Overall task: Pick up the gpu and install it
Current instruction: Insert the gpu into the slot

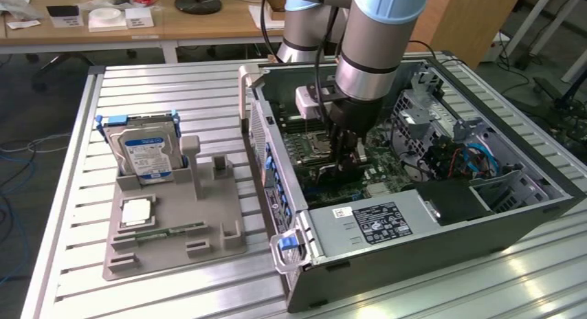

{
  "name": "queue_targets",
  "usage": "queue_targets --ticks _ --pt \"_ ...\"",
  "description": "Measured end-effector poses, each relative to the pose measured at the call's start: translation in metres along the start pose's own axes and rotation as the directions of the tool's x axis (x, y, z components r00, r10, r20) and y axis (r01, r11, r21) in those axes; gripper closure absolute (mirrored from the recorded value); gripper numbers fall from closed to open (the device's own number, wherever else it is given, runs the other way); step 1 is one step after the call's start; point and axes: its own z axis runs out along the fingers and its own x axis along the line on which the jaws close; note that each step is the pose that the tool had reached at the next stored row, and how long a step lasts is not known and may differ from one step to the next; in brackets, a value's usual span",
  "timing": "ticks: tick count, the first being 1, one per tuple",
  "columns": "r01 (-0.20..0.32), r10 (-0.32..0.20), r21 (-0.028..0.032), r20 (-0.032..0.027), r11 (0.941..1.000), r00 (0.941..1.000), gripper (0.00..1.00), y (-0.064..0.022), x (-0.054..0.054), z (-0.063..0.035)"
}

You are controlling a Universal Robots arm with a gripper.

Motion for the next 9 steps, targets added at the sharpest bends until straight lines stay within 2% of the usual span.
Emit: queue_targets --ticks 9 --pt "-0.001 0.001 0.0000 0.0004 1.0000 1.0000 0.66 0.0000 -0.0007 0.0000"
